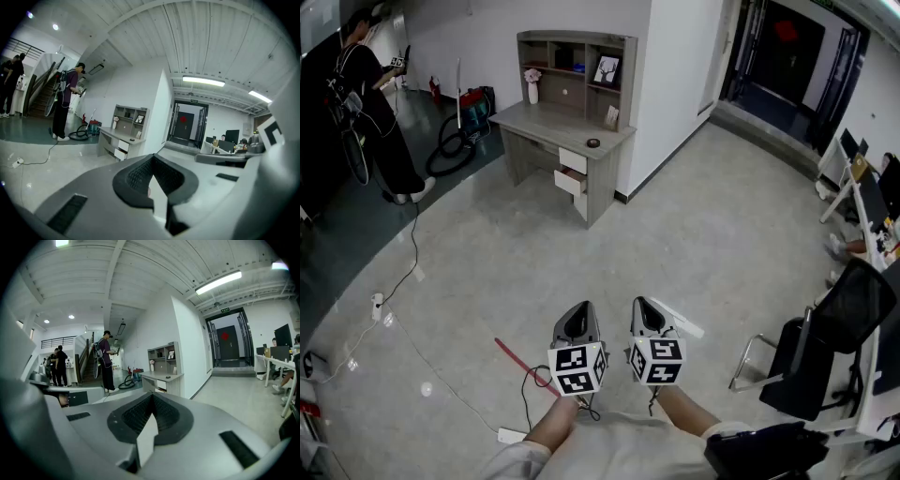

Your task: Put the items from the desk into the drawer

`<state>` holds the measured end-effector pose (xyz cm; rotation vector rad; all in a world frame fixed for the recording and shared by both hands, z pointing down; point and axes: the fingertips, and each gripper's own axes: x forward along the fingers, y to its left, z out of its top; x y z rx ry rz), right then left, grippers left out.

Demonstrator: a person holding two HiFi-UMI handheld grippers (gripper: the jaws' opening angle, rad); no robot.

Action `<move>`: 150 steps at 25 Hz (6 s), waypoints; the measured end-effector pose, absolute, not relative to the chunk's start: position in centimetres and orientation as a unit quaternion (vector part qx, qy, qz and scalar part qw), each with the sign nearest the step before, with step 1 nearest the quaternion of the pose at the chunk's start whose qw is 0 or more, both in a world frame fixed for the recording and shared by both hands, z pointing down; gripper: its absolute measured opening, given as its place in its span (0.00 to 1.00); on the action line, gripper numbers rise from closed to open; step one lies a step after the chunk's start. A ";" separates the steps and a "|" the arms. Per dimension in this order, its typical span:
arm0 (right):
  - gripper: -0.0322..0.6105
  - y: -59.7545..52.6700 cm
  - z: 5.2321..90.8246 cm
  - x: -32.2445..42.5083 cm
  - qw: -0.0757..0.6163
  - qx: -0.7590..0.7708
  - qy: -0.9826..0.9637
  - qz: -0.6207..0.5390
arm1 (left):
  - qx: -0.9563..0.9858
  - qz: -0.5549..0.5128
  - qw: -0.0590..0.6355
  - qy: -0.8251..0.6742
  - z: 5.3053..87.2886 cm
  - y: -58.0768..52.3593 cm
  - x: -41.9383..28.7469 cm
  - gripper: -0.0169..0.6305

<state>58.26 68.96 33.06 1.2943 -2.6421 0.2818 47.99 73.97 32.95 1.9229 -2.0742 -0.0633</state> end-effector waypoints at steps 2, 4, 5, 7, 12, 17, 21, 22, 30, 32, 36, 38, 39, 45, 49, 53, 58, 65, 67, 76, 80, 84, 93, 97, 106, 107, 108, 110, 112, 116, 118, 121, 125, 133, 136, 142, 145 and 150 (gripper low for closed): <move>0.05 69.1 33.3 58.1 0.094 0.438 -0.889 0.095 | 0.671 -0.021 0.157 -0.724 33.3 74.1 47.8 0.02; 0.05 68.9 33.5 58.0 0.095 0.439 -0.888 0.097 | 0.671 -0.019 0.157 -0.725 33.5 74.1 47.6 0.02; 0.05 68.8 33.6 57.9 0.095 0.440 -0.888 0.099 | 0.671 -0.019 0.157 -0.725 33.6 74.0 47.5 0.02; 0.05 68.4 33.7 57.7 0.097 0.441 -0.887 0.101 | 0.671 -0.016 0.157 -0.724 33.8 73.7 47.5 0.02; 0.05 67.6 34.2 57.2 0.091 0.443 -0.884 0.117 | 0.673 -0.013 0.157 -0.723 34.1 73.0 46.9 0.02; 0.05 66.7 34.6 55.4 0.091 0.449 -0.880 0.124 | 0.673 -0.010 0.157 -0.723 34.4 72.6 44.5 0.02; 0.05 66.4 34.9 53.4 0.091 0.450 -0.879 0.126 | 0.677 -0.008 0.160 -0.719 34.8 72.3 42.4 0.02; 0.05 66.3 35.0 52.9 0.092 0.449 -0.879 0.129 | 0.679 -0.006 0.159 -0.717 34.8 72.2 42.0 0.02; 0.05 66.1 35.9 49.9 0.102 0.453 -0.874 0.140 | 0.686 -0.002 0.162 -0.710 35.6 71.6 38.3 0.02; 0.05 66.0 36.1 49.6 0.109 0.452 -0.874 0.139 | 0.685 -0.004 0.168 -0.709 35.9 71.3 37.9 0.02; 0.05 64.9 36.6 48.9 0.120 0.452 -0.873 0.134 | 0.684 -0.009 0.169 -0.710 36.1 70.3 37.0 0.02; 0.05 64.3 36.8 48.4 0.122 0.452 -0.873 0.136 | 0.684 -0.010 0.169 -0.710 36.3 69.7 36.5 0.02; 0.05 63.9 37.0 48.0 0.123 0.451 -0.874 0.136 | 0.683 -0.009 0.169 -0.711 36.4 69.4 36.2 0.02; 0.05 61.4 37.5 45.1 0.125 0.438 -0.880 0.136 | 0.670 -0.005 0.174 -0.722 37.2 67.6 33.8 0.02; 0.05 59.3 37.3 43.6 0.125 0.434 -0.882 0.134 | 0.665 -0.003 0.178 -0.726 37.5 65.8 32.4 0.02; 0.05 56.9 37.3 42.5 0.130 0.432 -0.883 0.133 | 0.660 -0.006 0.180 -0.729 37.5 63.3 31.0 0.02; 0.05 52.9 36.7 41.3 0.131 0.436 -0.881 0.130 | 0.659 -0.010 0.185 -0.729 37.0 59.3 29.4 0.02; 0.05 46.4 35.9 39.7 0.124 0.438 -0.880 0.137 | 0.658 -0.008 0.184 -0.730 36.3 52.9 27.5 0.02; 0.05 44.5 35.6 39.2 0.120 0.438 -0.880 0.137 | 0.658 -0.008 0.183 -0.730 36.1 51.1 27.1 0.02; 0.05 37.5 36.5 37.5 0.123 0.429 -0.884 0.142 | 0.656 -0.002 0.188 -0.731 37.0 44.1 25.8 0.02; 0.05 35.0 36.5 37.1 0.124 0.425 -0.885 0.142 | 0.655 0.002 0.189 -0.731 36.9 41.5 25.5 0.02; 0.05 33.6 37.3 36.9 0.128 0.422 -0.885 0.149 | 0.654 0.010 0.196 -0.730 37.6 40.0 25.3 0.02; 0.05 31.9 39.2 36.3 0.142 0.423 -0.878 0.170 | 0.658 0.030 0.211 -0.722 39.0 38.2 25.0 0.02; 0.05 30.5 39.6 35.6 0.146 0.429 -0.875 0.171 | 0.663 0.032 0.210 -0.718 39.1 36.6 24.1 0.02; 0.05 25.9 39.3 31.3 0.142 0.449 -0.866 0.165 | 0.686 0.029 0.203 -0.698 38.9 30.6 19.9 0.02; 0.05 25.4 39.1 30.6 0.142 0.450 -0.867 0.164 | 0.688 0.029 0.202 -0.696 38.8 29.9 19.2 0.02; 0.05 25.0 38.9 29.9 0.142 0.450 -0.867 0.161 | 0.690 0.030 0.202 -0.694 38.7 29.2 18.6 0.02; 0.05 24.0 38.7 28.7 0.143 0.453 -0.866 0.156 | 0.693 0.030 0.201 -0.691 38.5 28.0 17.4 0.02; 0.05 23.0 38.8 27.9 0.145 0.457 -0.863 0.157 | 0.696 0.029 0.201 -0.688 38.4 27.0 16.3 0.02; 0.05 21.3 39.0 25.6 0.146 0.463 -0.860 0.159 | 0.699 0.032 0.202 -0.685 38.6 25.5 14.0 0.02; 0.05 20.8 39.1 24.2 0.146 0.464 -0.859 0.158 | 0.700 0.035 0.205 -0.683 39.1 25.0 12.6 0.02; 0.05 19.8 39.1 21.9 0.145 0.468 -0.857 0.158 | 0.702 0.037 0.208 -0.680 39.3 24.1 10.2 0.02; 0.05 18.0 38.7 19.1 0.139 0.478 -0.853 0.156 | 0.705 0.039 0.202 -0.679 39.1 22.7 6.9 0.02; 0.05 16.1 38.8 15.1 0.142 0.489 -0.847 0.151 | 0.708 0.046 0.202 -0.675 39.6 19.9 1.7 0.02; 0.05 15.3 39.1 14.7 0.150 0.494 -0.843 0.148 | 0.713 0.046 0.205 -0.669 39.8 19.1 1.3 0.02; 0.05 12.9 39.6 14.4 0.148 0.508 -0.835 0.152 | 0.718 0.060 0.208 -0.662 40.9 17.1 0.6 0.02; 0.05 11.4 40.3 13.9 0.147 0.510 -0.832 0.159 | 0.717 0.065 0.212 -0.660 41.6 15.9 0.1 0.02; 0.05 7.9 41.8 12.7 0.144 0.515 -0.828 0.171 | 0.722 0.080 0.210 -0.654 42.6 12.2 -0.9 0.02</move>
